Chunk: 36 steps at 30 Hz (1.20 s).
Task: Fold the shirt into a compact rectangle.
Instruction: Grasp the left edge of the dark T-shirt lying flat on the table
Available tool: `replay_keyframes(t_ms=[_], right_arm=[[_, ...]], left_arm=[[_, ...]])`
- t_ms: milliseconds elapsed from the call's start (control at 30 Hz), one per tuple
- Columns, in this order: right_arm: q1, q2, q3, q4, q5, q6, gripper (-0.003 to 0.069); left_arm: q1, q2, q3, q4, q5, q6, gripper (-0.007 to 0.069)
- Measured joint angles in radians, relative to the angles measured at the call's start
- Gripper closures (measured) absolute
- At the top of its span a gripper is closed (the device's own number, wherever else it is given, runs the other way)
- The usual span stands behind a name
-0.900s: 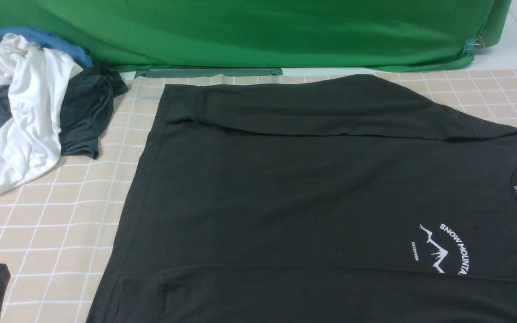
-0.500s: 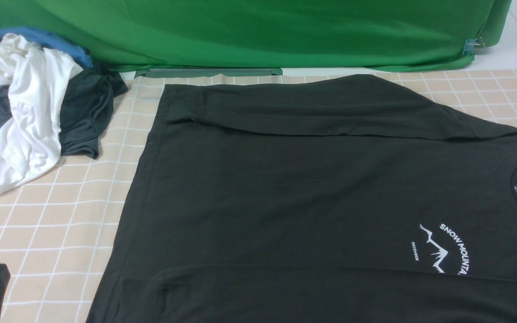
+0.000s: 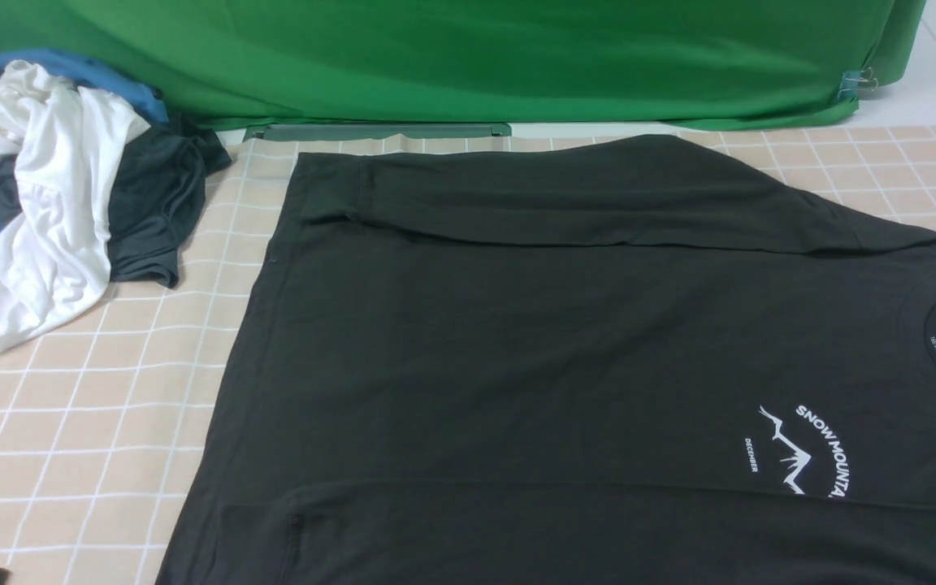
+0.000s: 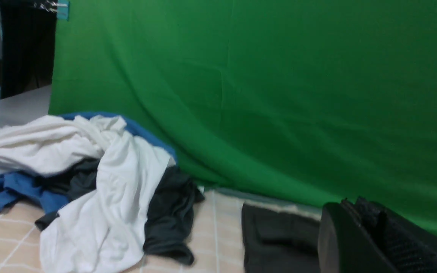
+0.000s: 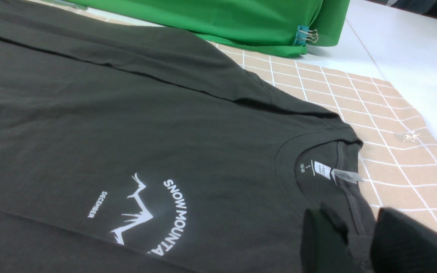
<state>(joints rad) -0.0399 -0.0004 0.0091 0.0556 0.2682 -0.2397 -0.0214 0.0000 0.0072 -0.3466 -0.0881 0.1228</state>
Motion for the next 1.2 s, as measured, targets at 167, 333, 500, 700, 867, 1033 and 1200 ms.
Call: replay_keyframes(t_ms=[167,333,500,700,867,1033,1200], right_arm=[[0.0,0.0,0.0,0.0,-0.005,0.0,0.0421],[0.0,0.0,0.0,0.0,-0.038,0.0,0.0421],[0.0,0.0,0.0,0.014,-0.183,0.153,0.0421],[0.0,0.0,0.0,0.027,-0.414,0.491,0.0421],[-0.001,0.0,0.0,0.028,-0.449,0.537,0.0421],[0.006,0.0,-0.052,0.031,-0.387,0.607,0.0476],[0.065,0.113,-0.304,0.031,-0.036,0.521,0.0618]], left_arm=[[0.0,0.0,0.0,-0.043,-0.099,-0.012,0.0604],[0.0,0.0,0.0,-0.051,-0.269,-0.173,0.0604],[0.0,0.001,-0.063,0.067,-0.269,-0.417,0.0604],[0.0,0.219,-0.393,0.172,0.254,-0.467,0.0604],[0.0,0.561,-0.605,0.103,0.678,-0.186,0.0604],[0.0,0.882,-0.634,0.013,0.869,0.035,0.0608],[-0.032,1.091,-0.634,0.029,0.93,0.069,0.0609]])
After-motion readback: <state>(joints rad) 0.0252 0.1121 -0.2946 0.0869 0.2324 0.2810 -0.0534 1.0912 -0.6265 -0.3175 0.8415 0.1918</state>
